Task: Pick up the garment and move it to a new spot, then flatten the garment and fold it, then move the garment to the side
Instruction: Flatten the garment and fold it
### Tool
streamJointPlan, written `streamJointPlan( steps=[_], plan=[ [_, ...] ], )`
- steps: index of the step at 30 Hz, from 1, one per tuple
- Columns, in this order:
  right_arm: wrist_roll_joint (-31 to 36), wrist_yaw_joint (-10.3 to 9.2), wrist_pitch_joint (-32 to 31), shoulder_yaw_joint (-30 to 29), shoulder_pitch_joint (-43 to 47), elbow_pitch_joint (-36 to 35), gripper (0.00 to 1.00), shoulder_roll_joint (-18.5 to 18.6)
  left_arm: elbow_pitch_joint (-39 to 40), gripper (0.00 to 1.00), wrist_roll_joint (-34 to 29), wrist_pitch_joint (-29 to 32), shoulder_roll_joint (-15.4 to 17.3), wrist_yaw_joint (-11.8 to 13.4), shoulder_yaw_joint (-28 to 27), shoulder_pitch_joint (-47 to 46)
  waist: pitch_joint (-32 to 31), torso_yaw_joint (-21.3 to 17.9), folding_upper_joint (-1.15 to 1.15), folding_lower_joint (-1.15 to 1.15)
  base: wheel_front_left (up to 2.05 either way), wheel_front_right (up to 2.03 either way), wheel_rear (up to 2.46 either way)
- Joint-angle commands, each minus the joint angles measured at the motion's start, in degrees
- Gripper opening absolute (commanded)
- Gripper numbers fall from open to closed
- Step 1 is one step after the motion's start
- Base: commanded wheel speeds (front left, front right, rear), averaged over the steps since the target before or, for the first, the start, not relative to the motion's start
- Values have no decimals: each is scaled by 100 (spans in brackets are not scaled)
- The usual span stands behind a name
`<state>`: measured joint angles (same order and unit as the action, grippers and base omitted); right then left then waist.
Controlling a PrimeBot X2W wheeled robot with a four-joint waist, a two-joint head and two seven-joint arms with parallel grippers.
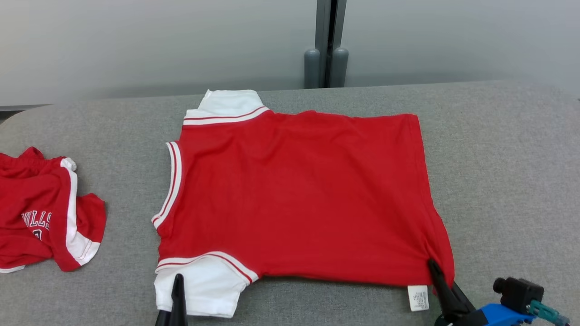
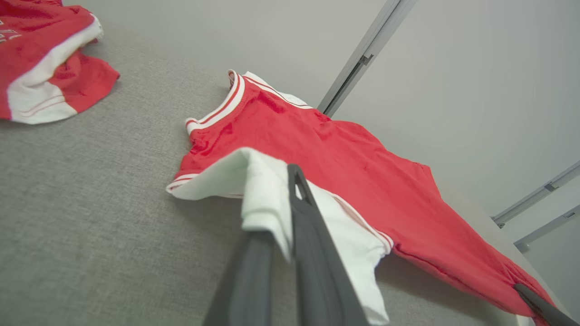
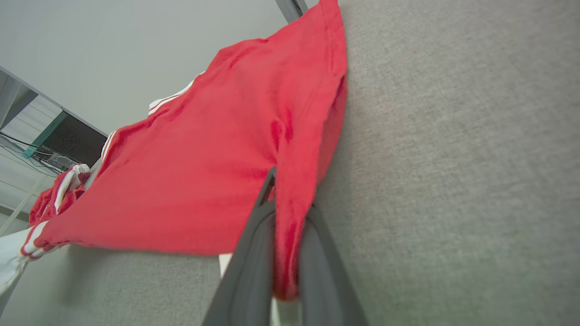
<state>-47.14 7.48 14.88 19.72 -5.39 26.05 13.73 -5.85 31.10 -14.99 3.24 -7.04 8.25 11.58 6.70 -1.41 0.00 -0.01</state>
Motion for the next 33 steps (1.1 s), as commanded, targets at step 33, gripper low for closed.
streamJointPlan(
  steps=[33],
  plan=[
    [300, 3, -1579, -1029, 614, -1428, 0, -473, -644, 0, -112, 9, 800, -45, 764, -1314, 158, -87, 0, 1, 0, 0, 0]
  ],
)
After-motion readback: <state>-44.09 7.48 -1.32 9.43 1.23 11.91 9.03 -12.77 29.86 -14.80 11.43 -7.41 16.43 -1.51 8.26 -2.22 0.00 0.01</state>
